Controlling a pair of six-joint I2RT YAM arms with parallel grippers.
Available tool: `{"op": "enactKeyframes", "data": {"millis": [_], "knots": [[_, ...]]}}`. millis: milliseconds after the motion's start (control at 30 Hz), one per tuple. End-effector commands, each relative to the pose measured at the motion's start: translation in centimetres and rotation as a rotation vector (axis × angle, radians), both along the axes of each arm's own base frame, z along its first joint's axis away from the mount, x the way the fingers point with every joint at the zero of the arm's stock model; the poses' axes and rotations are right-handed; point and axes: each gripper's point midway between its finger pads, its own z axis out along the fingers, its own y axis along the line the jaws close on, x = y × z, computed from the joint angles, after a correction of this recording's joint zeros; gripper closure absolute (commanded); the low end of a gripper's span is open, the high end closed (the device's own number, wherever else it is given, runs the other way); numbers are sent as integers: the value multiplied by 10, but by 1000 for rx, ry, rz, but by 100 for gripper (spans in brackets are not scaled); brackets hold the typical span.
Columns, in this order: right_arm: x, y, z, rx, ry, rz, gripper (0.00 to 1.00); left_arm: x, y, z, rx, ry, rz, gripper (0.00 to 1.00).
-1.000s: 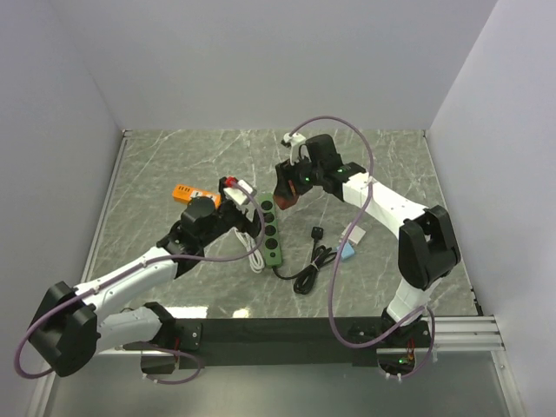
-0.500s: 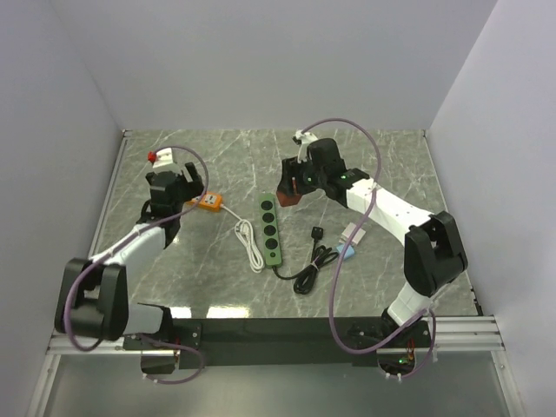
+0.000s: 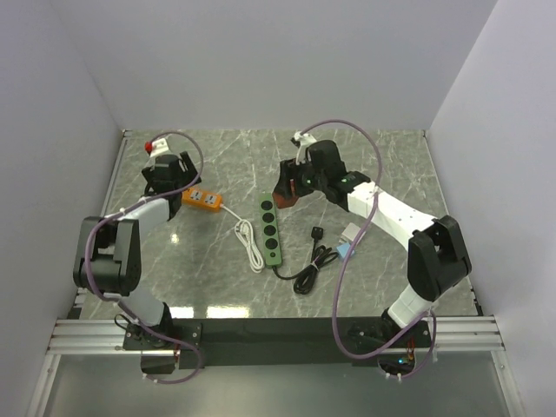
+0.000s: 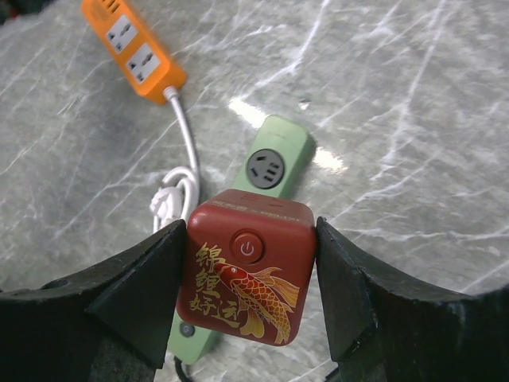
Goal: Insert the plug
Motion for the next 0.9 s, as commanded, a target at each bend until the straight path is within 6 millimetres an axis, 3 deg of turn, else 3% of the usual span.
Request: {"op": "enactKeyframes", "data": {"millis": [0,200,400,467,733,867], "knots": [[-1,25,21,47,-55,66,100,15,11,4,-4,16,42,3],[-10,40,21,46,-52,102,100,21,20,-20,19,141,60,3],[-18,45,26,49,-67,123,100,23,9,-27,-8,199,-9,4],[-19,45,28,54,-73,126,100,16,10,-42,-5,269,-9,4],[-28,46,36,70,-94,152,100,5,9,-58,-19,344,-32,3],[-32,45,39,71,-101,161,100,-4,-1,-70,-49,387,-77,6]]}}
